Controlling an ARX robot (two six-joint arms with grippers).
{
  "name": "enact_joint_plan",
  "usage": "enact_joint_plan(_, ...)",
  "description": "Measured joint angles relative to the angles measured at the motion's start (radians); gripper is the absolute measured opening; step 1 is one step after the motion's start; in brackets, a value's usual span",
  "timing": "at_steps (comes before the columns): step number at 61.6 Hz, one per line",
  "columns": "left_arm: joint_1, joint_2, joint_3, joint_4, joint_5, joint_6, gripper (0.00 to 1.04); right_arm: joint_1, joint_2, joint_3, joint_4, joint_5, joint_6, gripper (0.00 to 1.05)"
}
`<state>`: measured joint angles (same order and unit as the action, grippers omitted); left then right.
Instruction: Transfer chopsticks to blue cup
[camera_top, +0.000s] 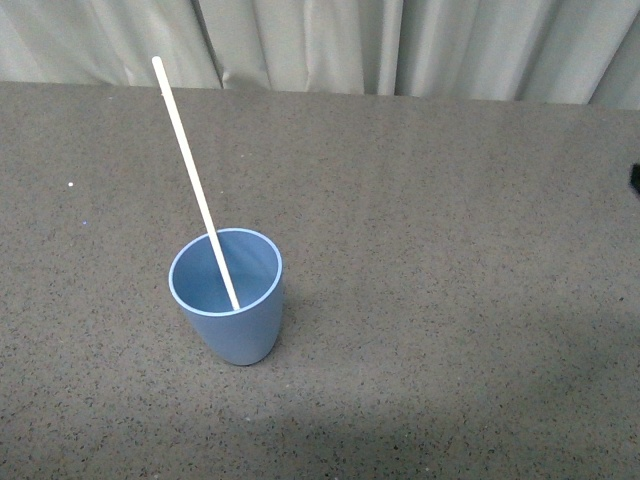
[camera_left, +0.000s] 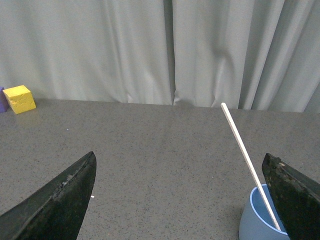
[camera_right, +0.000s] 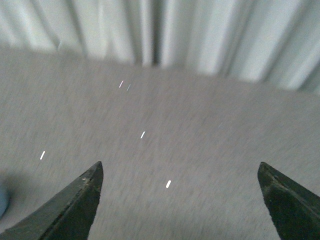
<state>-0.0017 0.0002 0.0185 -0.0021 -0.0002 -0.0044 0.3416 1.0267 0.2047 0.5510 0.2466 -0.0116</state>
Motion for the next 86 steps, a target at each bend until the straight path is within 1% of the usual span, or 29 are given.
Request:
enact_joint_plan(1,0.0,0.0,0.0,0.0,0.0,0.0,0.98,0.0,0.006,-0.015,0.046,0.009,0.0,0.85)
enact_joint_plan(2,0.0,0.0,0.0,0.0,0.0,0.0,0.98,-0.006,0.019,-0.056,0.171,0.048,0.0,0.8)
enact_joint_plan(4,0.0,0.0,0.0,0.0,0.001,0.0,0.98,-0.023,0.03,-0.105,0.289,0.05,0.0,0.73)
enact_joint_plan(6,0.0,0.0,0.0,0.0,0.0,0.0,0.98,-0.037,0.021,-0.132,0.34,0.047,0.0,0.68)
enact_joint_plan(8,0.0,0.001,0.0,0.0,-0.003,0.0,0.98,-0.053,-0.003,-0.144,0.354,0.038,0.0,0.62)
enact_joint_plan(11,0.0,0.002,0.0,0.0,-0.002,0.0,0.98,-0.072,-0.043,-0.149,0.348,0.02,0.0,0.55)
enact_joint_plan(12,0.0,0.001,0.0,0.0,-0.002,0.0,0.98,-0.085,-0.075,-0.153,0.332,0.002,0.0,0.5)
enact_joint_plan(14,0.0,0.0,0.0,0.0,-0.002,0.0,0.98,-0.101,-0.116,-0.161,0.304,-0.018,0.0,0.43)
enact_joint_plan(18,0.0,0.0,0.0,0.0,-0.002,0.0,0.98,-0.13,-0.181,-0.175,0.251,-0.045,0.0,0.3)
enact_joint_plan(27,0.0,0.0,0.0,0.0,-0.002,0.0,0.98,-0.176,-0.29,-0.192,0.154,-0.086,0.001,0.07)
enact_joint_plan(29,0.0,0.0,0.0,0.0,-0.002,0.0,0.98,-0.188,-0.324,-0.195,0.127,-0.1,0.0,0.0)
enact_joint_plan(39,0.0,0.0,0.0,0.0,-0.002,0.0,0.98,-0.229,-0.447,-0.2,0.018,-0.14,0.004,0.01)
enact_joint_plan(44,0.0,0.0,0.0,0.0,-0.002,0.0,0.98,-0.297,-0.502,-0.2,-0.036,-0.232,0.005,0.01)
enact_joint_plan(48,0.0,0.0,0.0,0.0,-0.002,0.0,0.98,-0.336,-0.556,-0.2,-0.081,-0.239,0.006,0.01)
enact_joint_plan(74,0.0,0.0,0.0,0.0,-0.002,0.0,0.98,-0.339,-0.749,-0.2,-0.27,-0.247,0.007,0.01)
enact_joint_plan(86,0.0,0.0,0.0,0.0,-0.002,0.0,0.98,-0.339,-0.807,-0.2,-0.327,-0.247,0.007,0.01)
